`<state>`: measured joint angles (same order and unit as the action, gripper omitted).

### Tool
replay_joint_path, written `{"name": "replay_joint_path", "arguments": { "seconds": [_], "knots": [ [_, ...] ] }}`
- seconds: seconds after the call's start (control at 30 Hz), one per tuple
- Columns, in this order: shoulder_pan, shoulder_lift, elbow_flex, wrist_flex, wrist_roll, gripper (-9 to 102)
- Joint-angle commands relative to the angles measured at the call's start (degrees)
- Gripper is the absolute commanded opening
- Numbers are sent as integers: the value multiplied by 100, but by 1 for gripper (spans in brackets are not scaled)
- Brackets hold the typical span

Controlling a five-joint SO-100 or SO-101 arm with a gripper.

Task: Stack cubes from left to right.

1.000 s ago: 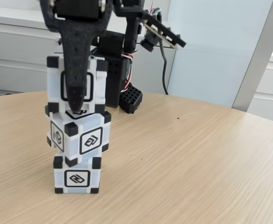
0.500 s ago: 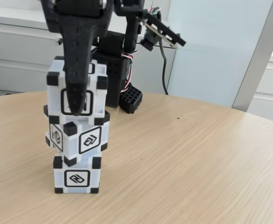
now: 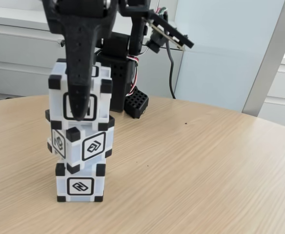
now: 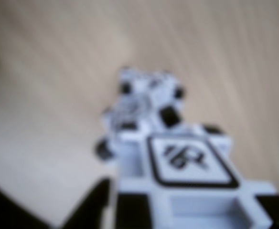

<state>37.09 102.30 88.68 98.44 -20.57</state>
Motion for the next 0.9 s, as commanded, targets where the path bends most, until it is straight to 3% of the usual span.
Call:
{"name": "replay_joint_path", "arguments": {
  "seconds": [0.0,0.43,0.73,0.87],
  "knots": [
    [9,229,-44,53,70,36],
    [9,1441,-26,53,167,34],
    [-53,2408,-26,44,-97,26],
    [-563,2892,-26,35,-123,16]
  ]
}}
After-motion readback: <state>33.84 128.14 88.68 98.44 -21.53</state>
